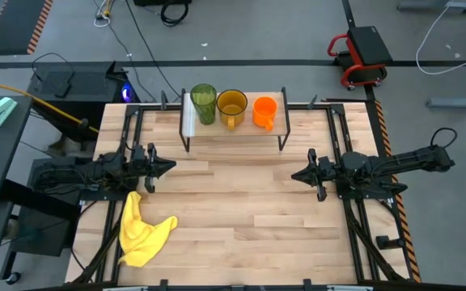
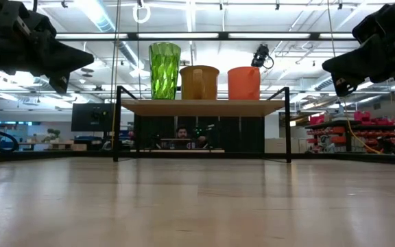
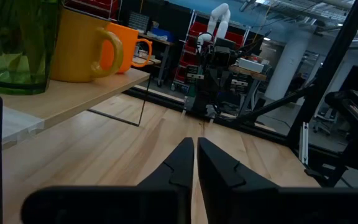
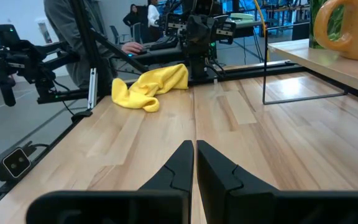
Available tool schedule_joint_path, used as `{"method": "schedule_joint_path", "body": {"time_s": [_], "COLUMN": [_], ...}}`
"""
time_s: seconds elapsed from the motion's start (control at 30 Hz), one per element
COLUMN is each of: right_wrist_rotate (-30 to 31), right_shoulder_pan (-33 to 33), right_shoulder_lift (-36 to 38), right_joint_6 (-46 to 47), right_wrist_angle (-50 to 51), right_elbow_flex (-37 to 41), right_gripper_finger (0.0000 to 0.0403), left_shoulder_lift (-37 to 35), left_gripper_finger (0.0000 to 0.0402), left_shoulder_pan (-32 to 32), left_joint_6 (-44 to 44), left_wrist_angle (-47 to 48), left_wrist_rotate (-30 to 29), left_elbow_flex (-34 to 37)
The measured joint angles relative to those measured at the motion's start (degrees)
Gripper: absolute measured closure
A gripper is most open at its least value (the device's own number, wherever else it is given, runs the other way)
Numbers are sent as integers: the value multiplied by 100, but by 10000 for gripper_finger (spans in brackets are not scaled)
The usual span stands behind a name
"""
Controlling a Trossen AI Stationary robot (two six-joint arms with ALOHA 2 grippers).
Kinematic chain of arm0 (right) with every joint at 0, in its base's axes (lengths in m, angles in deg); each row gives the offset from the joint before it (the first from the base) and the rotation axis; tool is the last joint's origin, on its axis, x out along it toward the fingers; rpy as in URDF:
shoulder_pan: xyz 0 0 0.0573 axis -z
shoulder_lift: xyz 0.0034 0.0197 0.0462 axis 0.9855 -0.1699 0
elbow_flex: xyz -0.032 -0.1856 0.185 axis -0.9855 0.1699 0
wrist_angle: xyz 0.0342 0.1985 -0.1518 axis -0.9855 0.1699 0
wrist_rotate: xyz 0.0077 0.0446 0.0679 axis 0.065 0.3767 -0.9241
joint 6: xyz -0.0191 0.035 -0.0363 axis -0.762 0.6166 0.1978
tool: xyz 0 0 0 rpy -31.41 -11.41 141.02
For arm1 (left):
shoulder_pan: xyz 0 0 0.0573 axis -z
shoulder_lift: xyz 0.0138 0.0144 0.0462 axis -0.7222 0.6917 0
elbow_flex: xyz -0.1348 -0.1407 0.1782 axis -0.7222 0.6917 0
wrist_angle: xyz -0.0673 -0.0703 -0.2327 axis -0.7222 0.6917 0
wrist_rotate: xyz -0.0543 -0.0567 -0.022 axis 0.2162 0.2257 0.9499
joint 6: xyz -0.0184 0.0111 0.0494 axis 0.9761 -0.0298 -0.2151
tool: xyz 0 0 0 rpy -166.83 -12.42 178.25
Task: Stack small to large cups/mugs on shelf
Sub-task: Return to Home Position
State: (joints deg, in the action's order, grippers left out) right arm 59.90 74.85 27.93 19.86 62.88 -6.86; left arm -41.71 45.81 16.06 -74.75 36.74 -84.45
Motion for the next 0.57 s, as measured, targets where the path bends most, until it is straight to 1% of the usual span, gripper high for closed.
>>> {"method": "schedule_joint_path", "body": {"time_s": [0.23,0.57], "right_wrist_rotate": [-2,-1], "right_shoulder_pan": [0,0], "right_shoulder_lift": [0,0], "right_joint_6": [0,0], "right_wrist_angle": [0,0], "right_elbow_flex": [0,0], "right_gripper_finger": [376,376], "left_shoulder_lift": [0,0], "left_gripper_finger": [366,378], "left_shoulder_pan": [0,2], "left_joint_6": [-2,0], "left_wrist_angle": [0,0], "left_wrist_rotate": [0,0], "left_elbow_flex": [0,0]}}
